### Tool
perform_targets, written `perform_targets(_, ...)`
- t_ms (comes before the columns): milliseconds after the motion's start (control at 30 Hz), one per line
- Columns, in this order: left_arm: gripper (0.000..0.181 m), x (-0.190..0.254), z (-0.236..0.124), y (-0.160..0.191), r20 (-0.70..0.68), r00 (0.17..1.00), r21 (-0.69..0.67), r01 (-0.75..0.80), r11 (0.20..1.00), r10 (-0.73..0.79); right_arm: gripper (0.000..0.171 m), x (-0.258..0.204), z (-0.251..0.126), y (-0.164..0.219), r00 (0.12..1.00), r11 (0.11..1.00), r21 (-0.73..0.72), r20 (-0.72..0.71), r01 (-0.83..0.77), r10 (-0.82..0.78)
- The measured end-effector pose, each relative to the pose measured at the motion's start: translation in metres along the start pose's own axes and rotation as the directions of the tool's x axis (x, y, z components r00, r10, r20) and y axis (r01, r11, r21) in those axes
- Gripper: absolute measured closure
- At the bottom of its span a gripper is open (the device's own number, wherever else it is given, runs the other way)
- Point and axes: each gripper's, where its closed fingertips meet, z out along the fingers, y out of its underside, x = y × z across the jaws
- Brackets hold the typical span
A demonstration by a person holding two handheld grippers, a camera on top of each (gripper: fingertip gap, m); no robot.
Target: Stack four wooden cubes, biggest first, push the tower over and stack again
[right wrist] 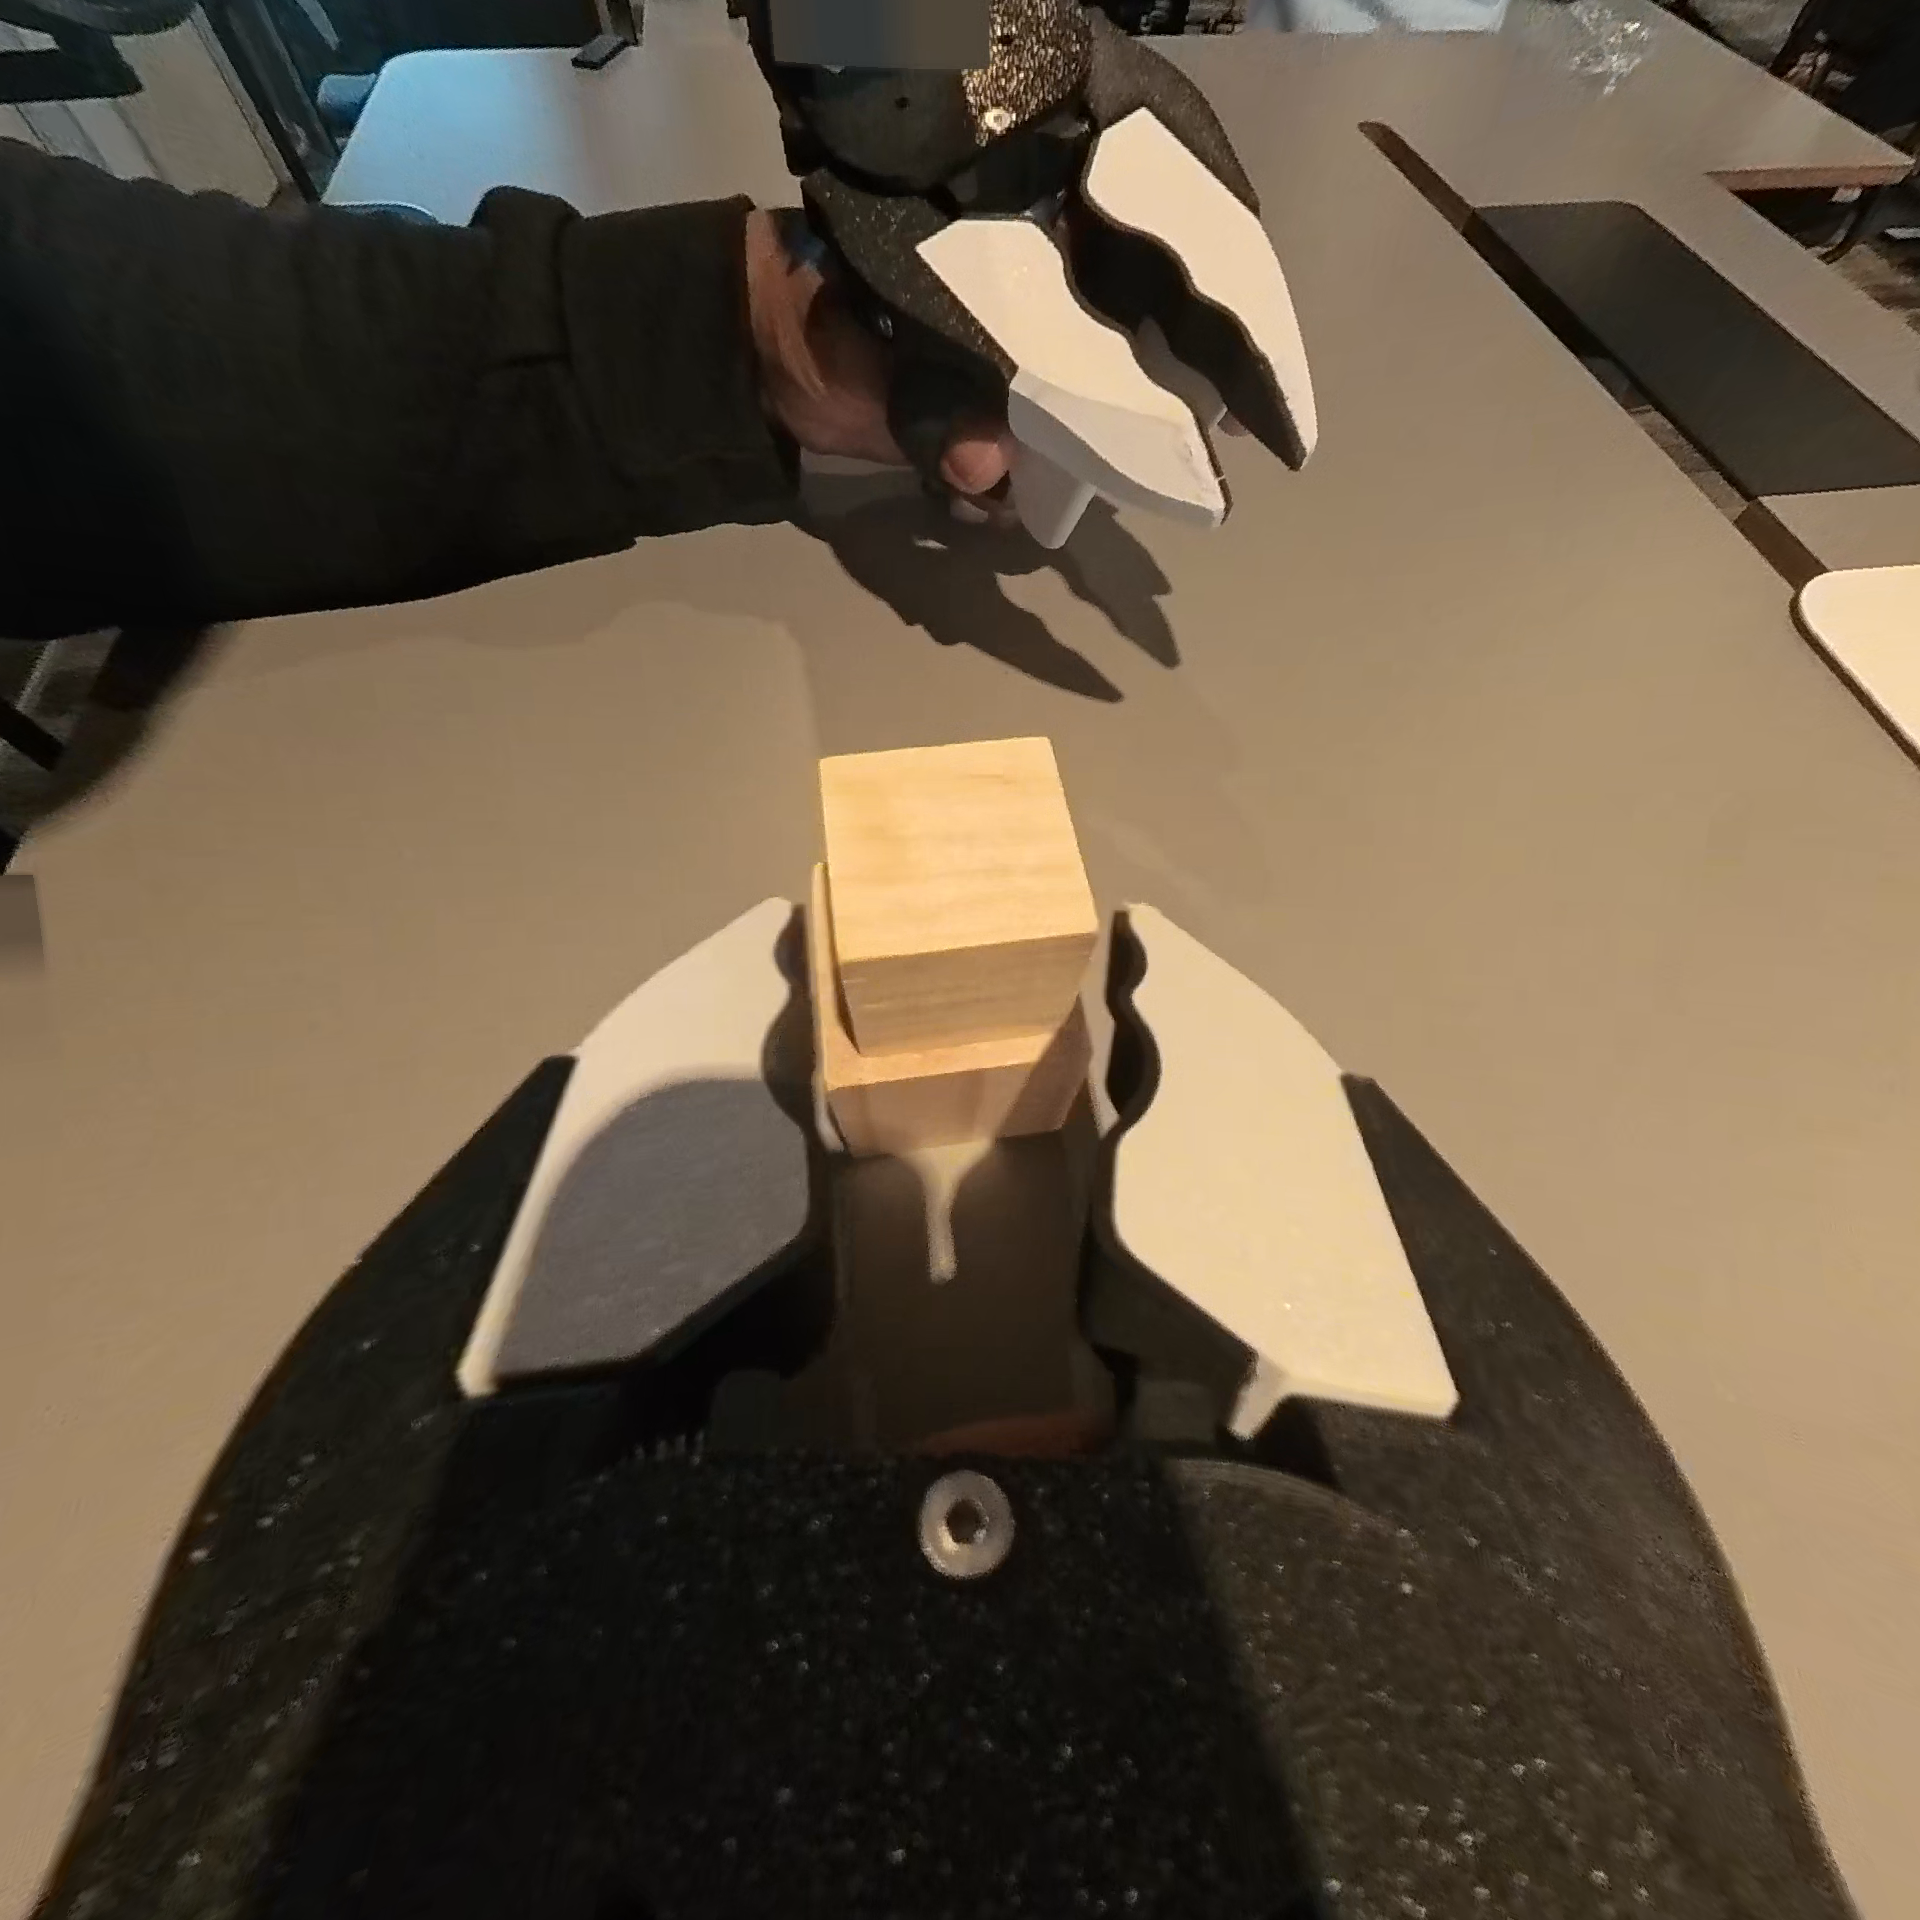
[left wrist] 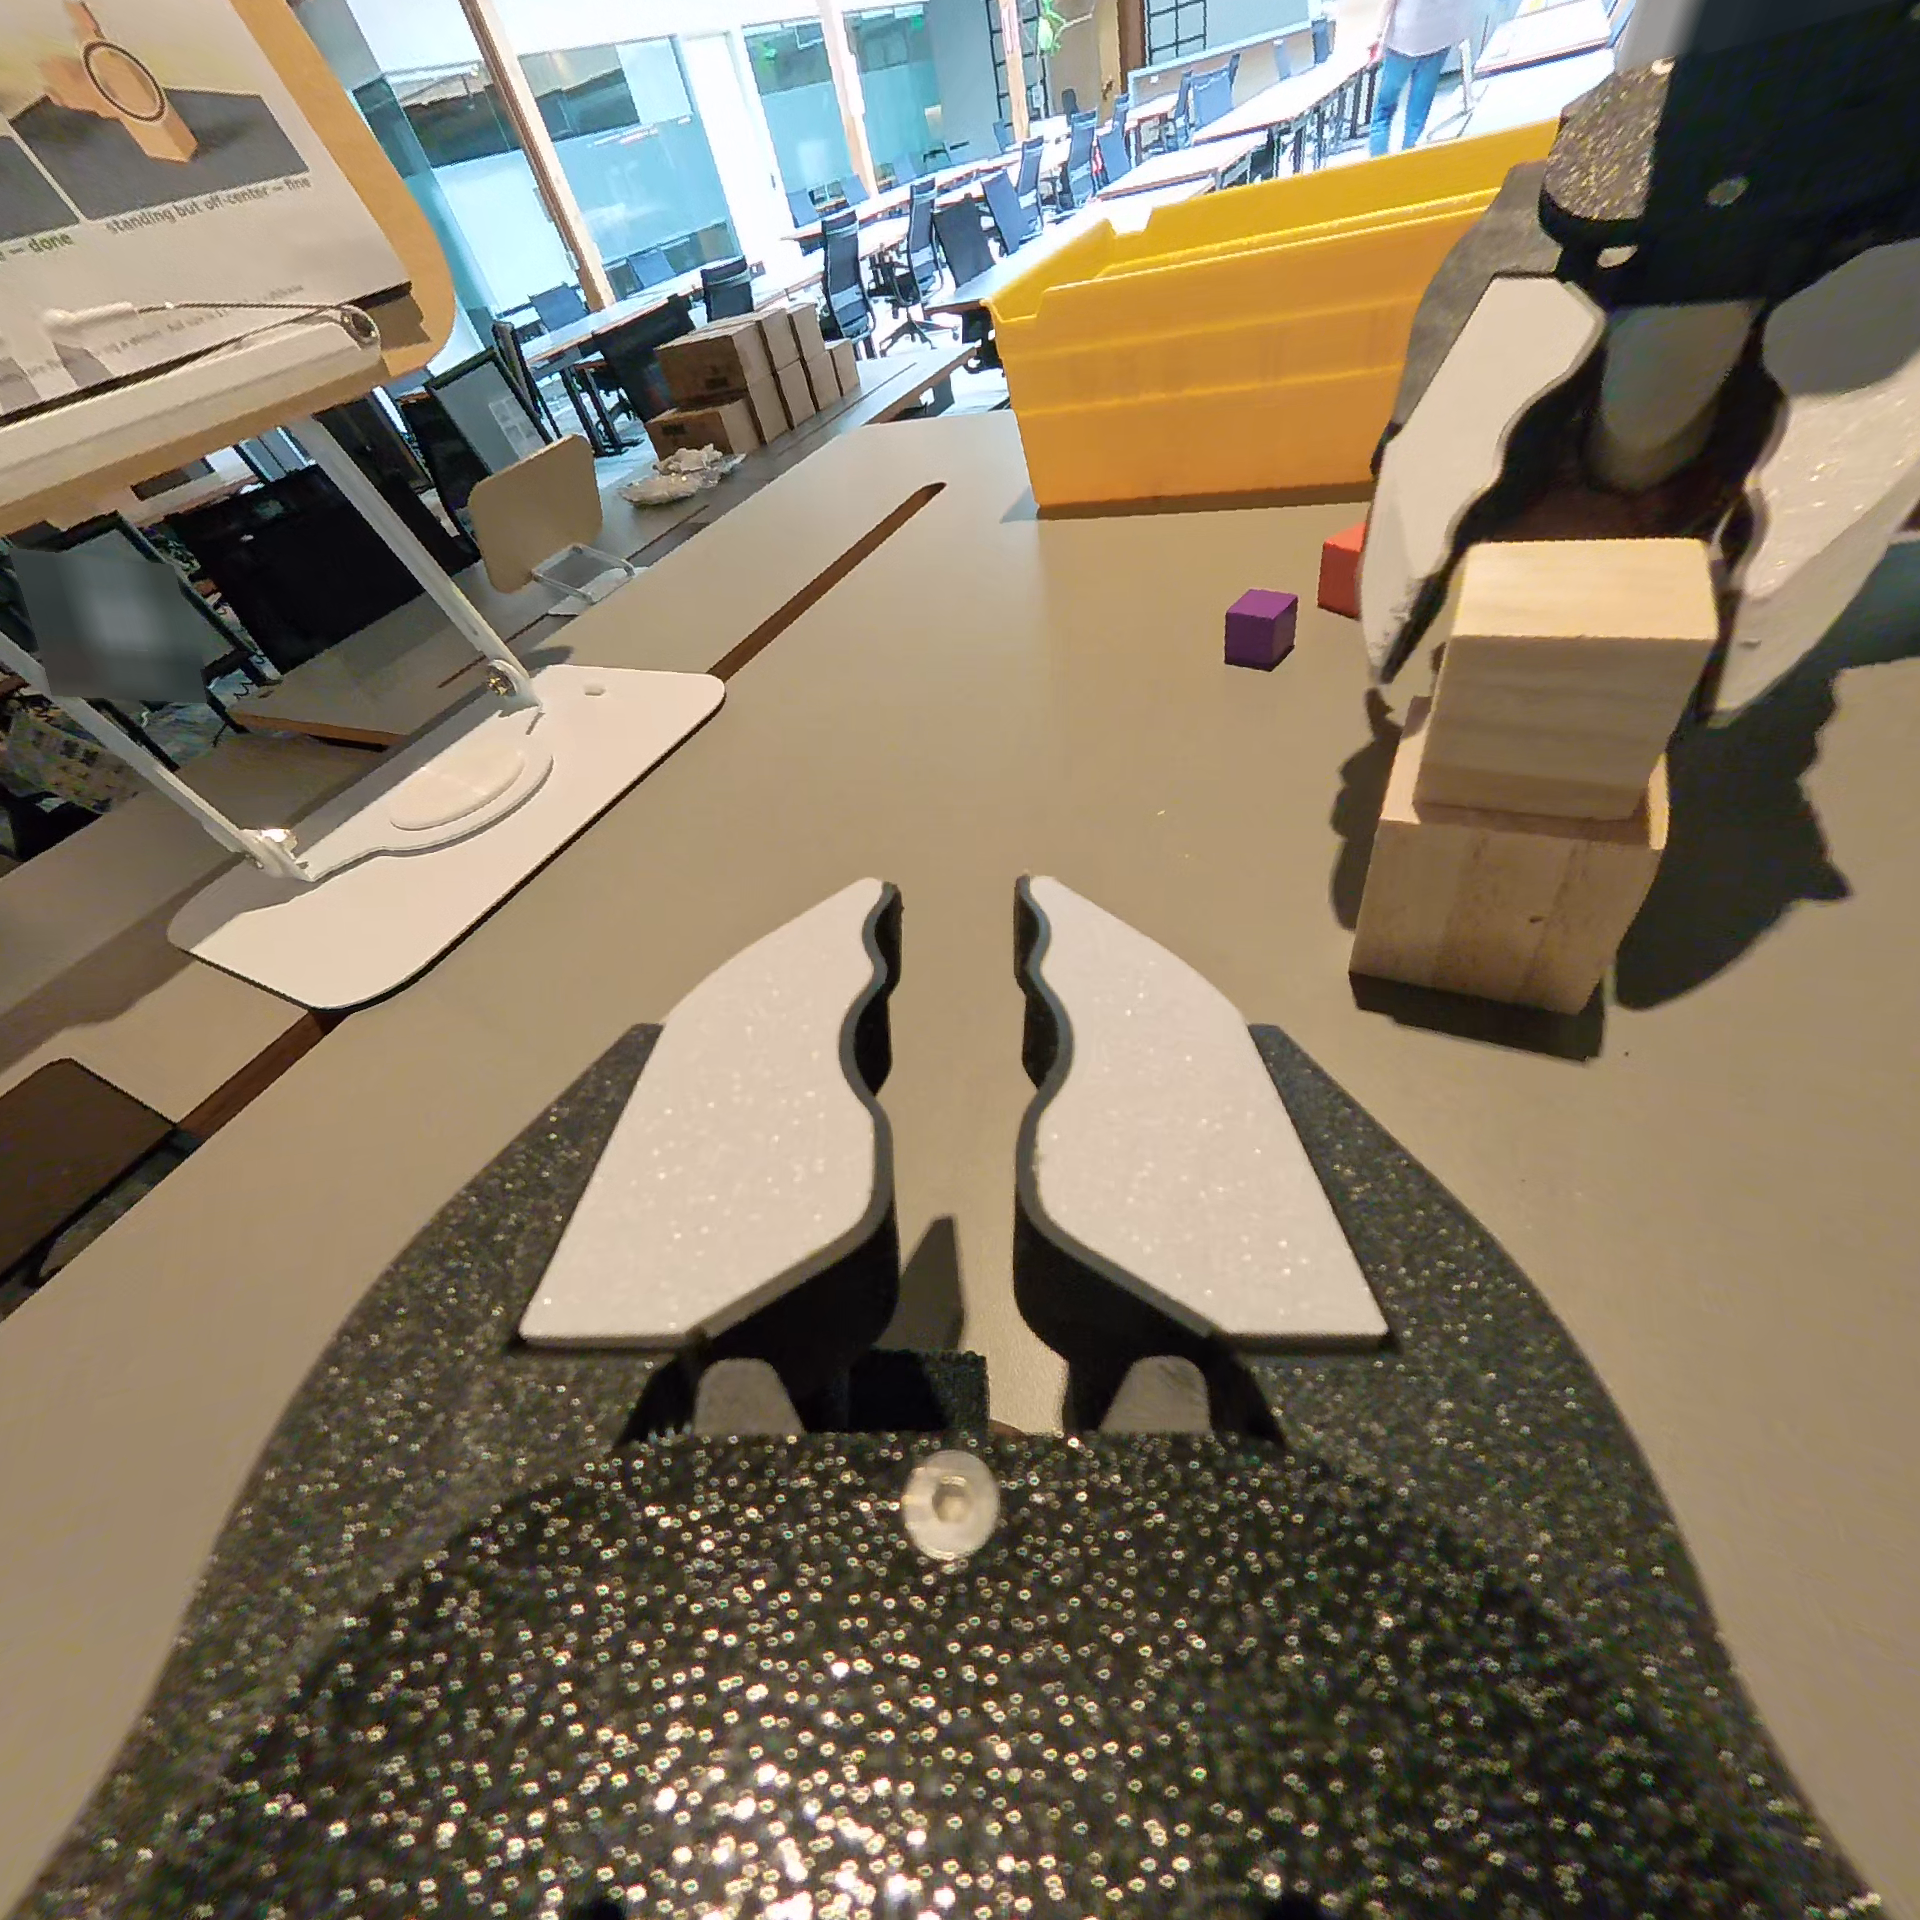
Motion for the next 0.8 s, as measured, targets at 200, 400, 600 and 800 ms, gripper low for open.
perform_targets(200,0.161,-0.001,-0.002,0.000,-0.003,1.000,0.004,0.010,1.000,-0.010,0.104,0.004,-0.024,0.017,1.000,0.998,-0.063,0.023,0.003,-0.002)
perform_targets(400,0.161,-0.001,-0.002,0.000,-0.005,1.000,0.004,0.013,1.000,-0.013,0.113,0.063,-0.085,0.050,0.971,0.990,-0.080,-0.220,-0.118,0.098)
perform_targets(600,0.161,0.000,-0.001,0.000,-0.007,1.000,0.000,0.013,1.000,-0.013,0.120,0.089,-0.113,0.083,0.910,0.962,-0.160,-0.389,-0.222,0.145)
perform_targets(800,0.161,0.000,-0.001,0.001,-0.009,1.000,-0.001,0.013,1.000,-0.013,0.118,0.082,-0.113,0.112,0.887,0.886,-0.344,-0.441,-0.312,0.141)
